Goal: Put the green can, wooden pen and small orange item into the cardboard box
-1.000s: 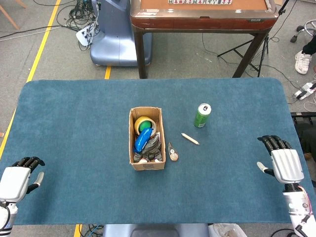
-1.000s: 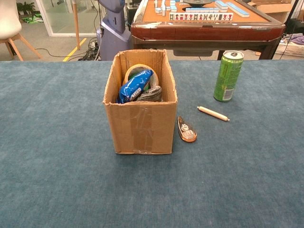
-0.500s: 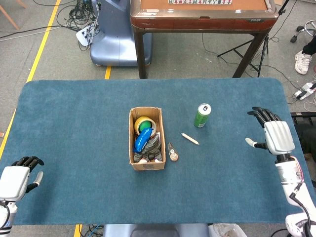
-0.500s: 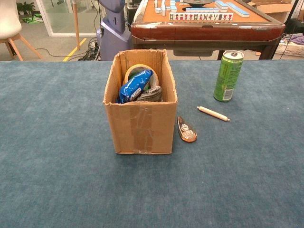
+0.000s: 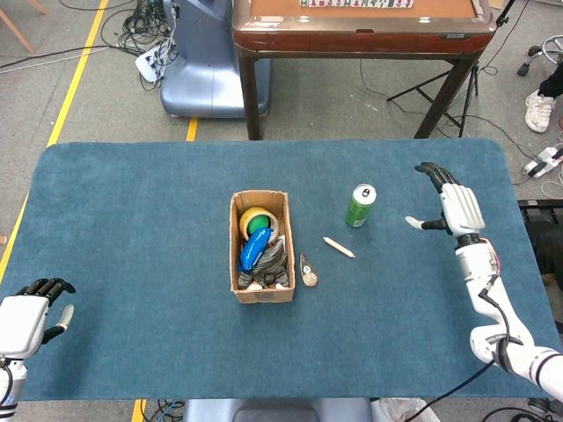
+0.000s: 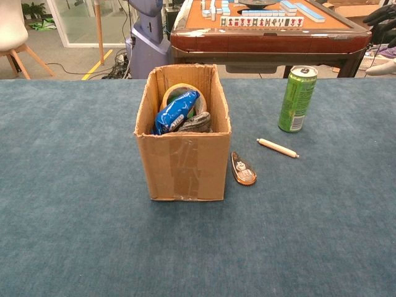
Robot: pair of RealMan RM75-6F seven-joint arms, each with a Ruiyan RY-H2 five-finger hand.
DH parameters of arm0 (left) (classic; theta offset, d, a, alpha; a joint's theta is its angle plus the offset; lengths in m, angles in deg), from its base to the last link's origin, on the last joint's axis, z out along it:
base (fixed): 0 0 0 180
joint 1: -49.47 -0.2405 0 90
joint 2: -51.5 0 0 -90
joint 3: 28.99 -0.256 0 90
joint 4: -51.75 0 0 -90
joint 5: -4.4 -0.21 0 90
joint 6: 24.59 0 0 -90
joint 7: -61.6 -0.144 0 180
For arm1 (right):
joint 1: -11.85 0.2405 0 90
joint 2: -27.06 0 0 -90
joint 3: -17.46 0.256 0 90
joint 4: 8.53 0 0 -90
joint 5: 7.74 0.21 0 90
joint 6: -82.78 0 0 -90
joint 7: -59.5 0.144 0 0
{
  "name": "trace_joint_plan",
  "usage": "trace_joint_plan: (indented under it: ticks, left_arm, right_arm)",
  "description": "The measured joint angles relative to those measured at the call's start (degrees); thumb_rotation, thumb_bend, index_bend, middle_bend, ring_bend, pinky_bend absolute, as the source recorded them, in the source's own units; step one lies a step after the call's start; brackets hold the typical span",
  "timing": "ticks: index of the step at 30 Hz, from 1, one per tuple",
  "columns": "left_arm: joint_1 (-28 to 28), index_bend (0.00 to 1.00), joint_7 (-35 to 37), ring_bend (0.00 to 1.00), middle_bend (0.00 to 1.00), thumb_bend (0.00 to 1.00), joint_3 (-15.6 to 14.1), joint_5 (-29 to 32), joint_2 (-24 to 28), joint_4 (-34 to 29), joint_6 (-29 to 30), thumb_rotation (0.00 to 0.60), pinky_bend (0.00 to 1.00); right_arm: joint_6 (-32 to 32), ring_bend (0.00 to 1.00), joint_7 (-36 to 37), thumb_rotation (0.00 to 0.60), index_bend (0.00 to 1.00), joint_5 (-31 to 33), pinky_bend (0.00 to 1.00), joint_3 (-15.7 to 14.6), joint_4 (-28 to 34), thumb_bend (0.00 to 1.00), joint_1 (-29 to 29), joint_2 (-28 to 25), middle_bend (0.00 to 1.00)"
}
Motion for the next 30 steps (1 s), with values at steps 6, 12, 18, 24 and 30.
trace_joint_plan:
  ticks: [6,12,18,24,30]
  left_arm:
    - [-0.4,0.42,0.2,0.35,0.41,0.37,0.1,-0.2,0.4,-0.4,1.0,0.6,0.51]
    - [-0.5,0.42,0.2,0.35,0.41,0.37,0.1,-0.3,0.7,-0.7,1.2,0.6,0.51]
    - [-0.7,0.42,0.6,0.35,0.41,0.37,0.2,-0.4,1.0,-0.9,1.6,0.6,0.51]
    - [-0.9,0.42,0.8,0.35,0.41,0.37,0.2,-0.8,1.2,-1.3,2.1,0.6,0.51]
    - [-1.0,0.42,1.0,0.35,0.41,0.37,0.1,-0.9,1.5,-1.5,2.2,0.6,0.51]
  right_arm:
    - [3.2,0.1,3.1,0.6,0.17,-0.1,0.25,-0.1,-7.9,0.03,3.6,5.2,0.1]
    - [6.3,0.1,7.1,0.6,0.17,-0.5,0.25,-0.7,-15.6,0.03,6.9,10.7,0.1]
    - [7.6,0.1,11.5,0.6,0.17,-2.8,0.25,-1.9,-20.2,0.03,9.4,14.7,0.1]
    - [7.0,0.1,12.7,0.6,0.17,-4.3,0.25,-2.8,-23.2,0.03,10.9,17.3,0.1]
    - [6.0,0.1,12.2,0.6,0.17,-4.7,0.25,-3.2,-27.4,0.03,11.9,20.7,0.13]
